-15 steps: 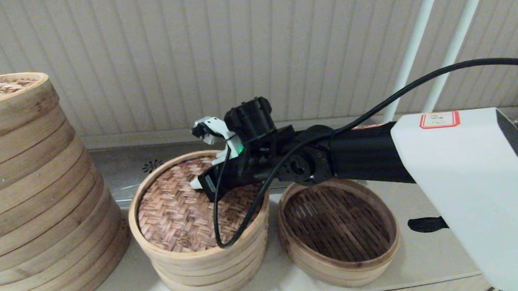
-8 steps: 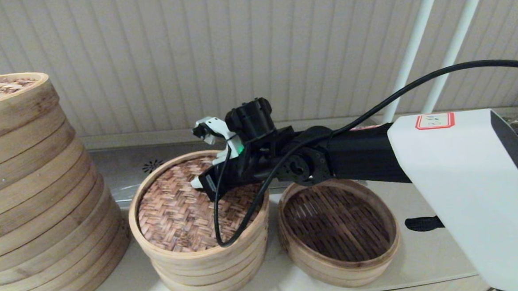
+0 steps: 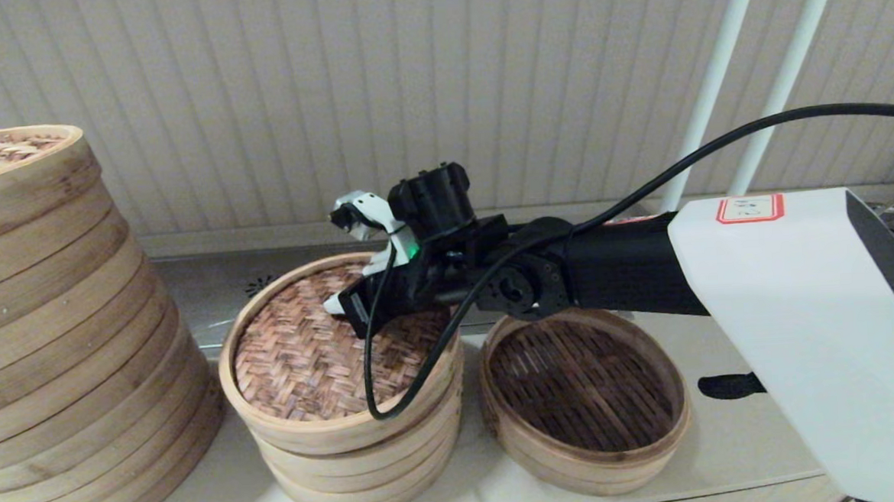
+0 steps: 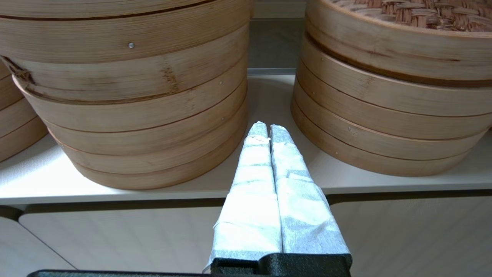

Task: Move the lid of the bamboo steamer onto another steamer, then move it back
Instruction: Put the steamer

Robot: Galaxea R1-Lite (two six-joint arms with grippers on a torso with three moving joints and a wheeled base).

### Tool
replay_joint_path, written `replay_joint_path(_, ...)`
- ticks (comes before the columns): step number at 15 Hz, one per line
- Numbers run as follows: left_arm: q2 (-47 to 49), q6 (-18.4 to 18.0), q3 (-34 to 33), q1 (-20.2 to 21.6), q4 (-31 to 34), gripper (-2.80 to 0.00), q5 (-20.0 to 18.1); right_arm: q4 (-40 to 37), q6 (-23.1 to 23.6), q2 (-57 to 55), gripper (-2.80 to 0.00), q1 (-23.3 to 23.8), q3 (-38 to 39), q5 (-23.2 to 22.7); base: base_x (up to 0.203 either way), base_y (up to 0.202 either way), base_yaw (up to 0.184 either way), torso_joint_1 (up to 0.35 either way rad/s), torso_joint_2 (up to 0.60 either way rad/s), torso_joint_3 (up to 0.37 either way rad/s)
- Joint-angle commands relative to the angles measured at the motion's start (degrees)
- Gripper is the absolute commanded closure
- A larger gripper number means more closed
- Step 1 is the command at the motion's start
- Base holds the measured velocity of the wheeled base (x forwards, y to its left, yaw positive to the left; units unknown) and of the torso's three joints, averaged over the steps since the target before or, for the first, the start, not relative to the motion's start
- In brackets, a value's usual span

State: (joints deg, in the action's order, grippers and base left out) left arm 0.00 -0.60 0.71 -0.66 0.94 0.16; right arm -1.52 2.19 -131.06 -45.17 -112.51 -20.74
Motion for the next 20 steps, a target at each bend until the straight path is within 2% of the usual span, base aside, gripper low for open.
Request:
replay_joint_path(1, 0.09, -0.01, 0.0, -0.04, 0.03, 0.0, 0.02, 0.37, 0.0, -0.16, 0.0, 0.16, 0.01, -0.02, 0.0, 0.0, 0.0, 0.0, 0.0, 0.0)
replay_joint_path(15, 0.09, -0.01, 0.0, -0.04, -0.02, 0.0, 0.02, 0.2, -0.17, -1.65, 0.0, 1.31, 0.4, -0.51, 0.0, 0.0, 0.0, 0.0, 0.0, 0.0)
replay_joint_path(20, 0.09, -0.01, 0.0, -0.04, -0.05, 0.0, 0.02, 0.29, 0.11, 1.31, 0.0, 0.93, 4.4, -0.28, 0.0, 0.0, 0.0, 0.0, 0.0, 0.0)
